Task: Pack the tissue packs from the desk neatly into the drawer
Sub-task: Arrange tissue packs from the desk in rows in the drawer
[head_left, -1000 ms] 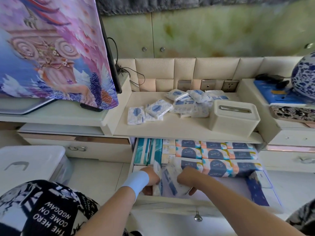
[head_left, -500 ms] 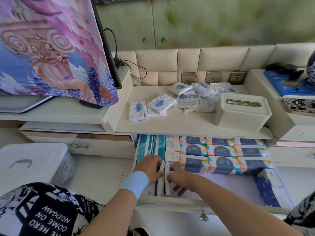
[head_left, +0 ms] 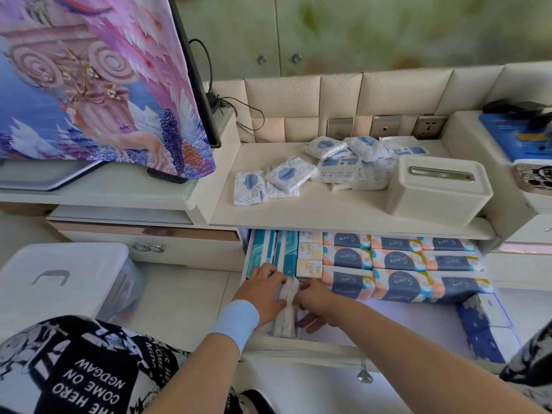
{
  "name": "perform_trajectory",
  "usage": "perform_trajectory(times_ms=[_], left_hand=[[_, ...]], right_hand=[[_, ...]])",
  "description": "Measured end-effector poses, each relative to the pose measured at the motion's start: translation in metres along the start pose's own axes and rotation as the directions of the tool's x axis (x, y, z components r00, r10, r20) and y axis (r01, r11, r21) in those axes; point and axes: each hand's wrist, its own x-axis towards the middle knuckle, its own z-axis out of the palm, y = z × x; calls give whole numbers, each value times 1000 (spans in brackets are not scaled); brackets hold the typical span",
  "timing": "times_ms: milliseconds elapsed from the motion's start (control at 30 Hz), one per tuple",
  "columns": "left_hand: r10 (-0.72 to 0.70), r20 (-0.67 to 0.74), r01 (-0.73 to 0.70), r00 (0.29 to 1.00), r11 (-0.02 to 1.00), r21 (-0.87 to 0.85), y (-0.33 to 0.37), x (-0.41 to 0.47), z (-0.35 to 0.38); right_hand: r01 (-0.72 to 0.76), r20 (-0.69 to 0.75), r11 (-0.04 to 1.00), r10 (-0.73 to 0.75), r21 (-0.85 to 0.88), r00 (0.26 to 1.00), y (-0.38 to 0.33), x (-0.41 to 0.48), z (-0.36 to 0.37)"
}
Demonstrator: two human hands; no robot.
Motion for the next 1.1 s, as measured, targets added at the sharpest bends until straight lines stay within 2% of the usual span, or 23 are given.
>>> perform_trajectory(times_ms=[67, 133, 233, 400, 467, 500, 567, 600, 633, 700, 767, 867, 933, 1000, 1100], left_hand=[[-74, 49, 78, 996, 992, -98, 2, 1, -2], [-164, 212, 205, 963, 961, -185, 7, 2, -2], [-205, 377, 274, 903, 952, -136, 14, 3, -4], [-241, 482, 271, 843, 963, 8, 12, 2, -11], [-259, 446, 258, 857, 964, 63, 12, 3, -15], [-254, 362, 249, 897, 966, 63, 12, 3, -18], [-208, 98, 210, 973, 978, -9, 14, 4, -26], [-166, -15, 165, 986, 985, -53, 15, 5, -27], [-104, -71, 100, 992, 993, -68, 14, 6, -27], [14, 6, -13, 1000, 999, -29, 12, 5, -19], [32, 122, -36, 992, 999, 29, 9, 2, -8], [9, 108, -16, 994, 998, 58, 5, 4, -4], [10, 115, -18, 993, 998, 65, 5, 4, -8], [23, 153, -32, 988, 998, 55, 5, 2, -9], [17, 226, -44, 974, 992, 114, 7, -2, -5]], right_hand=[[-11, -11, 1000, 11, -19, 1000, 1, 3, 2], [-32, -7, 998, 31, -47, 999, 1, 4, 6], [-65, -42, 991, 60, -117, 997, 5, 7, 9], [43, -31, 936, -58, -349, 998, 9, 5, 11], [115, -4, 880, -132, -460, 991, 10, 6, 12], [140, -11, 863, -166, -486, 986, 11, 7, 13], [174, -66, 864, -231, -472, 971, 16, 12, 14], [192, -91, 870, -259, -455, 961, 19, 15, 13], [208, -100, 860, -285, -466, 953, 21, 15, 14], [247, -57, 813, -324, -528, 944, 24, 14, 14], [286, -13, 761, -360, -582, 933, 26, 13, 11], [306, -88, 804, -403, -510, 911, 21, 6, 6], [265, -128, 904, -322, -334, 938, 15, -1, 5], [160, -35, 981, -165, -114, 986, 12, -9, 9], [-10, 110, 1000, 9, 8, 994, 12, -15, 15]])
